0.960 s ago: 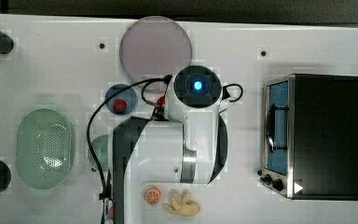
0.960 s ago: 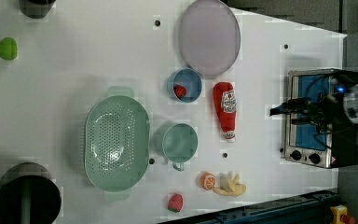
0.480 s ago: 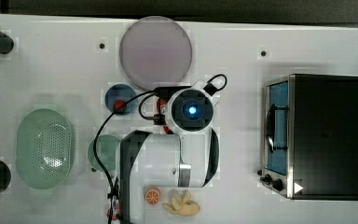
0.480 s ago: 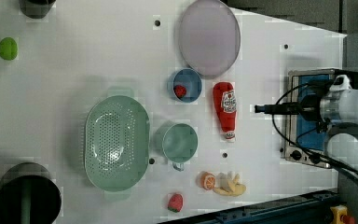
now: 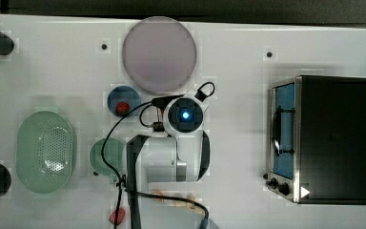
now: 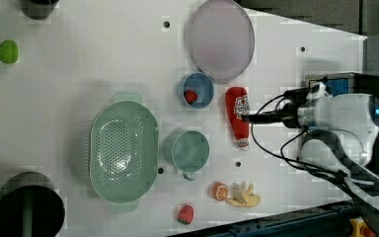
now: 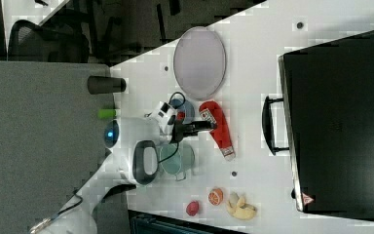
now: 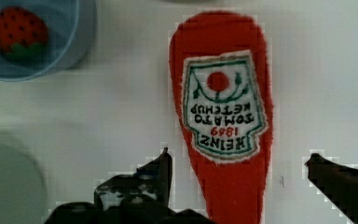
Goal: Pick Ketchup from the table and place it in strainer.
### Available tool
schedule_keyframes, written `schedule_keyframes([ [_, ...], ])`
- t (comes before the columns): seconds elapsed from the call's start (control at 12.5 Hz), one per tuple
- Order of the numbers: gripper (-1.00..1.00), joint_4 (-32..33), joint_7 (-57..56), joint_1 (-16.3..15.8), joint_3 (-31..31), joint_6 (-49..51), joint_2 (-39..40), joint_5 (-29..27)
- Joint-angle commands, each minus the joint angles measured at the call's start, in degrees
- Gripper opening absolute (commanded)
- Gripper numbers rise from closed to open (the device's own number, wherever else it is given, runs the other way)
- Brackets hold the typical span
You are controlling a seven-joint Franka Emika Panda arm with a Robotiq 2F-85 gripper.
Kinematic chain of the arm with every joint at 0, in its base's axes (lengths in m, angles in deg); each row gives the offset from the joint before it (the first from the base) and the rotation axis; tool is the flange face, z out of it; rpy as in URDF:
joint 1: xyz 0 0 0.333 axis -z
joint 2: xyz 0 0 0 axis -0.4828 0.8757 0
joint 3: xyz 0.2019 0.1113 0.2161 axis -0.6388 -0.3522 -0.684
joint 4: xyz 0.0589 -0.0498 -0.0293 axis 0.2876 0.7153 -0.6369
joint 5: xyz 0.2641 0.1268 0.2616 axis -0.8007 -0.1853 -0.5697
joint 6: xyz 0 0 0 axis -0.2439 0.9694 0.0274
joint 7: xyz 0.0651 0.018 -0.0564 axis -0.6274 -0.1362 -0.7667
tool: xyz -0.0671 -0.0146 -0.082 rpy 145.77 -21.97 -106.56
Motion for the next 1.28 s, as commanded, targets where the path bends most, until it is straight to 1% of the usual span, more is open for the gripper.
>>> schedule_keyframes([
  [0.08,1.00,0.4,-3.1,0.2,0.0,-5.1,3.2,1.2],
  [0.4,1.00,0.4,-3.1,0.2,0.1,-9.1,7.5,1.5],
  [0.48,0.92,0.5,-3.1,0.2,0.2,-9.6,7.9,1.5],
  [0.64,0.43,0.4,-3.1,0.1,0.3,-9.9,8.0,1.5],
  [0.72,0.23,0.4,-3.0,0.1,0.2,-9.8,7.7,1.5],
  [0.96,0.23,0.0,-2.6,0.2,0.2,-8.0,5.1,1.5],
  [1.04,0.23,-0.4,-2.0,0.2,0.2,-5.2,2.9,1.5],
  [1.28,0.23,-2.7,0.4,0.2,0.1,8.2,-6.0,1.5],
])
